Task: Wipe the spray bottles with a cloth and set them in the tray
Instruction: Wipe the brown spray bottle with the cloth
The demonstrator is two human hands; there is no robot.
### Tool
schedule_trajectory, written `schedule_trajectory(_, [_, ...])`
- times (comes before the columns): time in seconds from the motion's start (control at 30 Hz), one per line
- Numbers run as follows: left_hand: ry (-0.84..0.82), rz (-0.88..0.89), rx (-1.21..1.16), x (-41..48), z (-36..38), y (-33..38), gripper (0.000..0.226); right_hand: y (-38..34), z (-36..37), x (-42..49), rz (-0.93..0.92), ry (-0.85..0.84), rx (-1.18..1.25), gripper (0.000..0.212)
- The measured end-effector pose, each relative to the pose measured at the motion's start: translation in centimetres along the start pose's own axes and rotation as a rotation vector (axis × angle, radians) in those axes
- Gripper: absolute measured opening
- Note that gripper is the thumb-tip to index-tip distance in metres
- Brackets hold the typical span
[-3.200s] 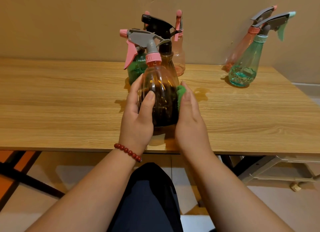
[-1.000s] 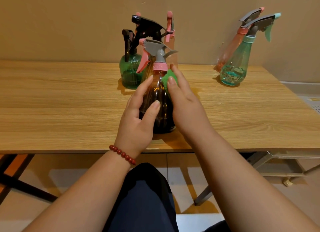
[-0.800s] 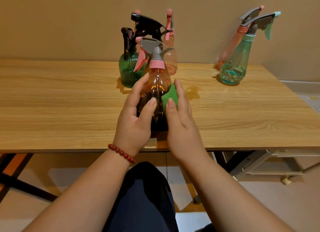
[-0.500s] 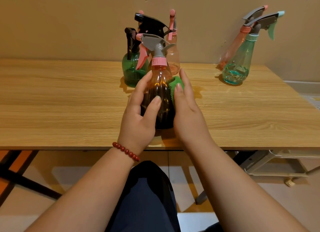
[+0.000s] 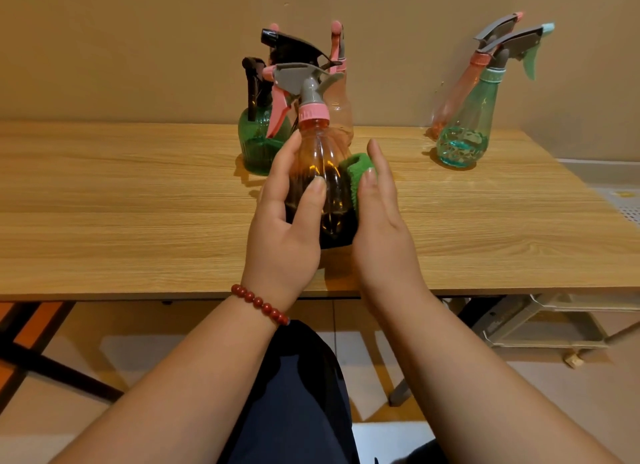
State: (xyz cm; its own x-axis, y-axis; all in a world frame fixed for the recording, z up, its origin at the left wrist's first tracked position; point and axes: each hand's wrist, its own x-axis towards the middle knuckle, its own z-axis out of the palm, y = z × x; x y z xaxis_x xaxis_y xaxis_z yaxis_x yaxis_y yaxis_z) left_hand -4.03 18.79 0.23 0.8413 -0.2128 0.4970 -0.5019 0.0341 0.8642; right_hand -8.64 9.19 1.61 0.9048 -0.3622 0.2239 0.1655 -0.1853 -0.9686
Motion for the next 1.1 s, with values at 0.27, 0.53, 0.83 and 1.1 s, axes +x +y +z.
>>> schedule_trajectory(0.27, [0.026, -0.018, 0.011, -0.4, -0.1, 0.2, 0.044, 0.4, 1.1, -2.3, -0.1, 0.018, -0.064, 0.046])
schedule_trajectory(0.53, [0.01, -0.069, -0.022, -0.8, 0.3, 0.4, 0.044, 0.0, -0.4, -1.0, -0.019, 0.026, 0.048, 0.038])
schedule_trajectory(0.83, [-0.021, -0.081, -0.024, -1.0, 0.5, 1.1, 0.045, 0.1, 0.0, -1.4, -0.267, 0.076, -0.096, 0.041])
schedule_trajectory(1.1, [0.041, -0.021, -0.044, -0.5, 0.2, 1.1, 0.04, 1.9, 1.0, -3.9, -0.22, 0.079, -0.061, 0.042])
